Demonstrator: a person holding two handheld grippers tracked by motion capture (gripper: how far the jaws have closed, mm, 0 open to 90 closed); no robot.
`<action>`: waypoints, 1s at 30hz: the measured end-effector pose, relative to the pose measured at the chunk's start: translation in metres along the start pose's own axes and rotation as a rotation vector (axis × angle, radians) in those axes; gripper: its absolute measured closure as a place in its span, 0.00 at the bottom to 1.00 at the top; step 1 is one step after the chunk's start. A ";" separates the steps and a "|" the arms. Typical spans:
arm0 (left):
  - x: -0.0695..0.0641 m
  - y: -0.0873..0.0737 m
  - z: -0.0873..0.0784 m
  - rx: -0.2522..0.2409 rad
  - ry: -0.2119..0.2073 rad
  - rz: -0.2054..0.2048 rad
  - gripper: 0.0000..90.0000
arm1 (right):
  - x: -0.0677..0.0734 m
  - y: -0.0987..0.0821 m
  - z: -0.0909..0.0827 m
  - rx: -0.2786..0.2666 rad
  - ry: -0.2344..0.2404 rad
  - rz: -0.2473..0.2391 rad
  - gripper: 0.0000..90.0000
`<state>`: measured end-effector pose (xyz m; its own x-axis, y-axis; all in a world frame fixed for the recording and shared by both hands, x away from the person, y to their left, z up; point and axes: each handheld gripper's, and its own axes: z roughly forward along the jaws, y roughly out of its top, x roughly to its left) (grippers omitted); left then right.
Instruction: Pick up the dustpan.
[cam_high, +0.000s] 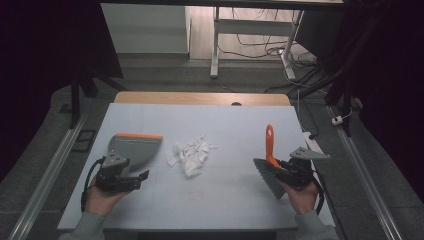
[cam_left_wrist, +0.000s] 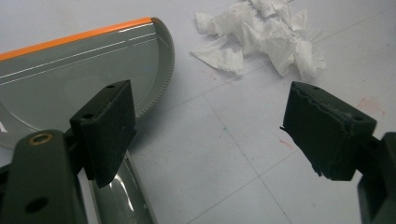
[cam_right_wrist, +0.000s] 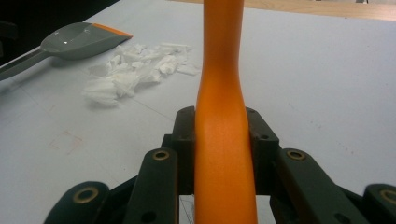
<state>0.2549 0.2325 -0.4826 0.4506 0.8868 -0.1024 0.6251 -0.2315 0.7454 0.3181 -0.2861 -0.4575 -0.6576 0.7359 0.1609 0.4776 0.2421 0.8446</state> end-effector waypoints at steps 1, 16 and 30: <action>-0.001 0.000 0.000 0.001 -0.001 -0.001 0.20 | 0.001 0.000 0.000 0.003 -0.002 -0.001 0.78; -0.007 0.014 -0.005 0.049 0.032 -0.022 0.21 | 0.005 0.000 0.000 0.005 -0.025 -0.009 0.78; 0.027 0.012 -0.002 0.169 0.160 -0.116 0.20 | 0.006 0.000 0.005 0.016 -0.025 -0.015 0.78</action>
<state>0.2730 0.2546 -0.4751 0.2715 0.9602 -0.0654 0.7702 -0.1760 0.6131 0.3171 -0.2786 -0.4592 -0.6498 0.7480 0.1351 0.4775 0.2634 0.8383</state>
